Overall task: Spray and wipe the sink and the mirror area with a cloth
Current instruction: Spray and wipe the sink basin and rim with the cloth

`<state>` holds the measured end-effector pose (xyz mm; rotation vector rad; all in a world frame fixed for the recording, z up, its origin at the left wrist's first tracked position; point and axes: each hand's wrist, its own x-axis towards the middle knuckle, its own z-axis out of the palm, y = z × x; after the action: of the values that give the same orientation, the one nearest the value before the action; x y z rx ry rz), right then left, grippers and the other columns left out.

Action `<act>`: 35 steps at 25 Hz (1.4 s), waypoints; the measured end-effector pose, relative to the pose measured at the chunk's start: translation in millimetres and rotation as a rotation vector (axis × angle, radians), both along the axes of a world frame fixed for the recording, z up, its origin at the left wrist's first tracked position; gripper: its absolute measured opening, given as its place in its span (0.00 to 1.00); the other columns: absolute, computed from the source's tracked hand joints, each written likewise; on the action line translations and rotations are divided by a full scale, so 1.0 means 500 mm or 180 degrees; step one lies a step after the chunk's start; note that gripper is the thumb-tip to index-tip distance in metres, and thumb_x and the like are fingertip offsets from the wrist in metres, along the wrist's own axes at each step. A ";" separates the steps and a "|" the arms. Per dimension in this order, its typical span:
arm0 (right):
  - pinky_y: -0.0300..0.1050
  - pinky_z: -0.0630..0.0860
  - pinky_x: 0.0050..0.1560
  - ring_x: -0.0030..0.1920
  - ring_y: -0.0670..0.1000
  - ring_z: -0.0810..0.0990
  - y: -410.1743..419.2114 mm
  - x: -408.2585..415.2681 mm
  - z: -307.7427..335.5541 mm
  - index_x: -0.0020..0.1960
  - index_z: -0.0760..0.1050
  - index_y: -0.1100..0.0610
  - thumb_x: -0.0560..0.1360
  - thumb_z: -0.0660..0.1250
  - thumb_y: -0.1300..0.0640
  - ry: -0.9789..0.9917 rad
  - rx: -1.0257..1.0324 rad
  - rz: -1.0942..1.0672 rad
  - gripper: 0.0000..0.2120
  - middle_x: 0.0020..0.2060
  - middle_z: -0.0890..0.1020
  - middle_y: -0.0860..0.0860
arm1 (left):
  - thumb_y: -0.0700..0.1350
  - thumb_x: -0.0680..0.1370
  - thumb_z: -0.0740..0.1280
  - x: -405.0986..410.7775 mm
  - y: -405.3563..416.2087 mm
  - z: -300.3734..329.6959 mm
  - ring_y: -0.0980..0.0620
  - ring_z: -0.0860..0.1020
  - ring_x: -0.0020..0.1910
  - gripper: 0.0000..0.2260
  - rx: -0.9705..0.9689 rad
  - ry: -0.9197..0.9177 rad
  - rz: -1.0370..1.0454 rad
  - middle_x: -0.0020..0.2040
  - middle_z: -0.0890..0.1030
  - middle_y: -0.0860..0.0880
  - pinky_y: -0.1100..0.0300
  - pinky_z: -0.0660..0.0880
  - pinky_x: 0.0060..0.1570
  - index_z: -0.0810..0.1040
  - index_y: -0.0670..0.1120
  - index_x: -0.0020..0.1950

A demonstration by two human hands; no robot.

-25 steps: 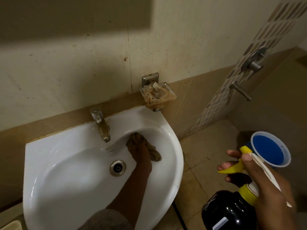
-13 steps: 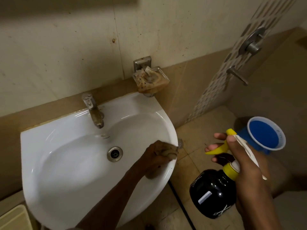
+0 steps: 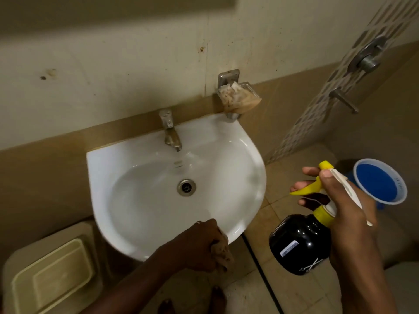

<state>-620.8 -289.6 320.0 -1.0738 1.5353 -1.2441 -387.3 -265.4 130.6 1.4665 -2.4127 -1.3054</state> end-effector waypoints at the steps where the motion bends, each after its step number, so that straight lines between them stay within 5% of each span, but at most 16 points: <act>1: 0.53 0.81 0.52 0.44 0.51 0.87 0.008 0.015 -0.001 0.41 0.88 0.39 0.83 0.63 0.52 -0.0032 -0.0020 0.0071 0.19 0.39 0.89 0.44 | 0.51 0.66 0.72 0.028 0.016 0.007 0.54 0.77 0.48 0.07 0.0067 -0.0135 -0.0014 0.47 0.76 0.54 0.62 0.73 0.47 0.80 0.52 0.42; 6: 0.48 0.81 0.46 0.41 0.49 0.86 0.038 0.115 -0.042 0.49 0.85 0.58 0.84 0.63 0.56 -0.0027 0.0060 0.0603 0.13 0.41 0.88 0.58 | 0.52 0.66 0.72 0.152 0.068 0.053 0.50 0.76 0.53 0.14 0.0170 -0.0524 0.0173 0.53 0.75 0.52 0.49 0.77 0.54 0.79 0.51 0.50; 9: 0.48 0.80 0.43 0.41 0.53 0.86 0.043 0.177 -0.082 0.51 0.85 0.57 0.84 0.64 0.56 -0.0003 0.0167 0.0949 0.12 0.40 0.86 0.65 | 0.48 0.68 0.74 0.215 0.086 0.077 0.50 0.74 0.56 0.16 0.0168 -0.0797 0.0214 0.56 0.75 0.52 0.51 0.76 0.55 0.78 0.50 0.54; 15: 0.49 0.80 0.43 0.41 0.52 0.86 0.047 0.277 -0.140 0.51 0.86 0.57 0.80 0.69 0.51 0.0146 0.0444 0.1448 0.11 0.37 0.87 0.56 | 0.53 0.60 0.73 0.360 0.087 0.075 0.51 0.76 0.50 0.19 0.0135 -0.0780 0.0280 0.51 0.77 0.52 0.50 0.74 0.57 0.81 0.51 0.49; 18: 0.48 0.81 0.44 0.41 0.51 0.86 0.064 0.314 -0.159 0.50 0.86 0.54 0.83 0.67 0.52 0.0319 0.0511 0.1652 0.10 0.39 0.88 0.58 | 0.46 0.62 0.75 0.401 0.075 0.081 0.49 0.79 0.52 0.17 0.0067 -0.0672 0.0480 0.52 0.80 0.48 0.56 0.70 0.57 0.80 0.47 0.49; 22: 0.48 0.81 0.45 0.40 0.49 0.86 0.077 0.342 -0.168 0.51 0.86 0.53 0.83 0.67 0.53 0.0234 0.0587 0.1695 0.10 0.40 0.88 0.59 | 0.41 0.65 0.79 0.461 0.037 0.100 0.51 0.76 0.56 0.24 -0.0044 -0.0911 0.1072 0.59 0.75 0.50 0.57 0.74 0.56 0.69 0.62 0.45; 25: 0.47 0.81 0.44 0.40 0.49 0.86 0.076 0.339 -0.165 0.51 0.87 0.52 0.83 0.67 0.52 0.0189 0.0530 0.1718 0.10 0.40 0.88 0.58 | 0.43 0.63 0.79 0.512 0.010 0.126 0.61 0.79 0.48 0.14 -0.0306 -0.0835 0.1371 0.51 0.77 0.50 0.67 0.73 0.48 0.79 0.54 0.43; 28: 0.48 0.81 0.44 0.41 0.51 0.86 0.063 0.324 -0.160 0.50 0.86 0.54 0.83 0.67 0.53 0.0194 0.0484 0.1644 0.10 0.38 0.88 0.56 | 0.40 0.67 0.76 0.540 -0.036 0.144 0.60 0.78 0.42 0.04 -0.0983 -0.0648 0.2423 0.45 0.82 0.52 0.67 0.75 0.43 0.84 0.47 0.40; 30: 0.50 0.81 0.44 0.42 0.55 0.86 0.050 0.317 -0.160 0.50 0.86 0.55 0.83 0.66 0.54 0.0171 0.0455 0.1577 0.11 0.38 0.88 0.56 | 0.41 0.70 0.73 0.536 -0.068 0.139 0.56 0.80 0.44 0.09 -0.1313 -0.0250 0.3071 0.39 0.82 0.49 0.62 0.78 0.48 0.81 0.54 0.33; 32: 0.51 0.81 0.45 0.44 0.58 0.86 0.041 0.317 -0.161 0.50 0.86 0.56 0.83 0.66 0.55 0.0158 0.0443 0.1554 0.11 0.38 0.88 0.56 | 0.46 0.69 0.73 0.504 -0.091 0.116 0.47 0.79 0.49 0.05 -0.1512 -0.0178 0.3095 0.40 0.77 0.47 0.51 0.77 0.55 0.81 0.57 0.36; 35: 0.53 0.81 0.45 0.43 0.58 0.86 0.031 0.316 -0.159 0.49 0.87 0.55 0.83 0.67 0.55 0.0063 0.0441 0.1519 0.10 0.38 0.88 0.56 | 0.43 0.68 0.73 0.464 -0.096 0.088 0.45 0.80 0.50 0.04 -0.1314 -0.0394 0.2555 0.44 0.84 0.46 0.52 0.77 0.50 0.86 0.49 0.41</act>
<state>-462.6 -274.3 240.6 -1.2686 1.2577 -0.7904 -155.3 -313.6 174.3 2.0586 -1.6511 -0.5186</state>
